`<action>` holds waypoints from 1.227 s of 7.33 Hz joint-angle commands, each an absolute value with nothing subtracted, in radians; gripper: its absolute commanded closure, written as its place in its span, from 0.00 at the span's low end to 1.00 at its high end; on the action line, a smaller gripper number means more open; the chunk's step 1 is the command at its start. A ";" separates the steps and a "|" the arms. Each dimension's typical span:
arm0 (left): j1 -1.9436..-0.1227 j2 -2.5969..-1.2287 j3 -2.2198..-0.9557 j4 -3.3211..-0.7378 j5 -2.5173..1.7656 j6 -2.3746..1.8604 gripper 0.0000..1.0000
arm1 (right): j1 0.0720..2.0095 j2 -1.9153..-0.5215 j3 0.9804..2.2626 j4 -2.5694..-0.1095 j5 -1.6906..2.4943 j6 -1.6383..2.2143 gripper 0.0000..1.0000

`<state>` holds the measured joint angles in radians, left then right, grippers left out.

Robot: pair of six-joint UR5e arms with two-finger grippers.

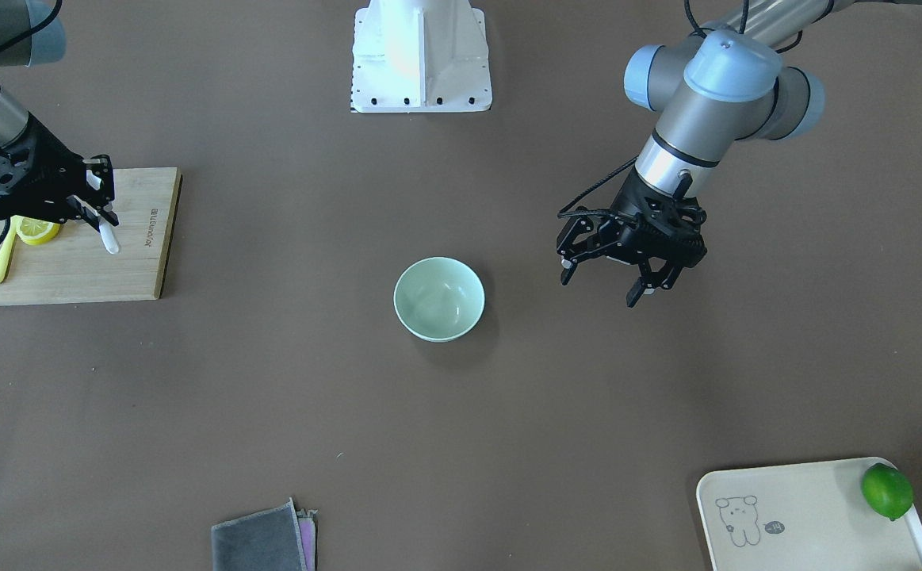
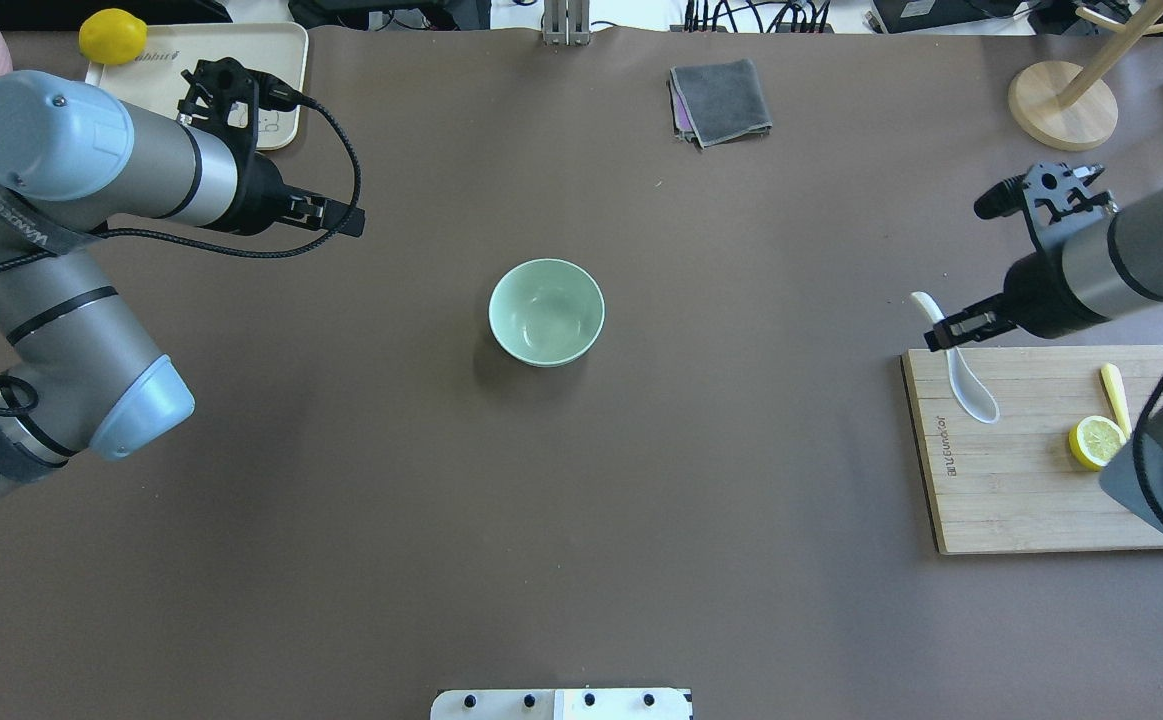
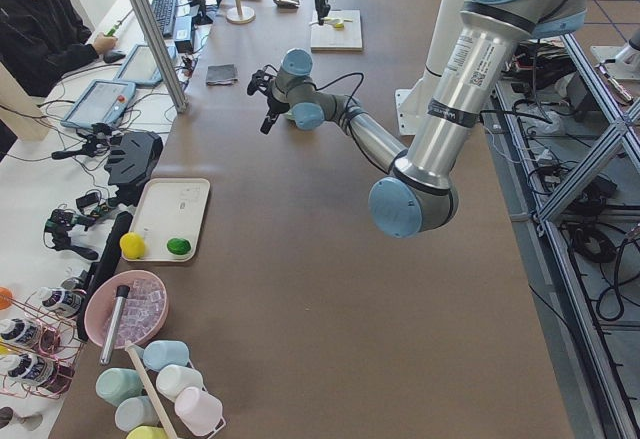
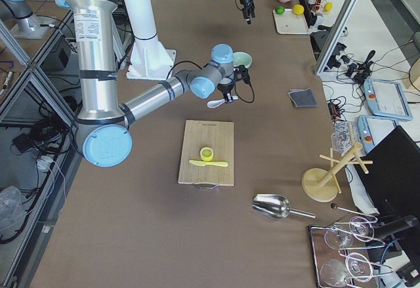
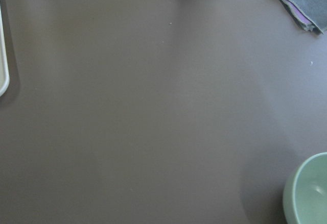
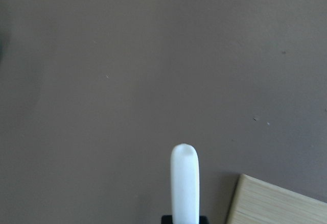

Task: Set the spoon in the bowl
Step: 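Lift the white spoon with the right gripper and carry it over the bowl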

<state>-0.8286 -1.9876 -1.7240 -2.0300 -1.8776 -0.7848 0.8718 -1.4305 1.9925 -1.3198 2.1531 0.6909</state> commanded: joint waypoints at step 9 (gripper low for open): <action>-1.008 -1.821 -1.687 -1.994 -1.881 -0.500 0.02 | 0.689 -0.695 1.404 -1.316 1.898 1.298 1.00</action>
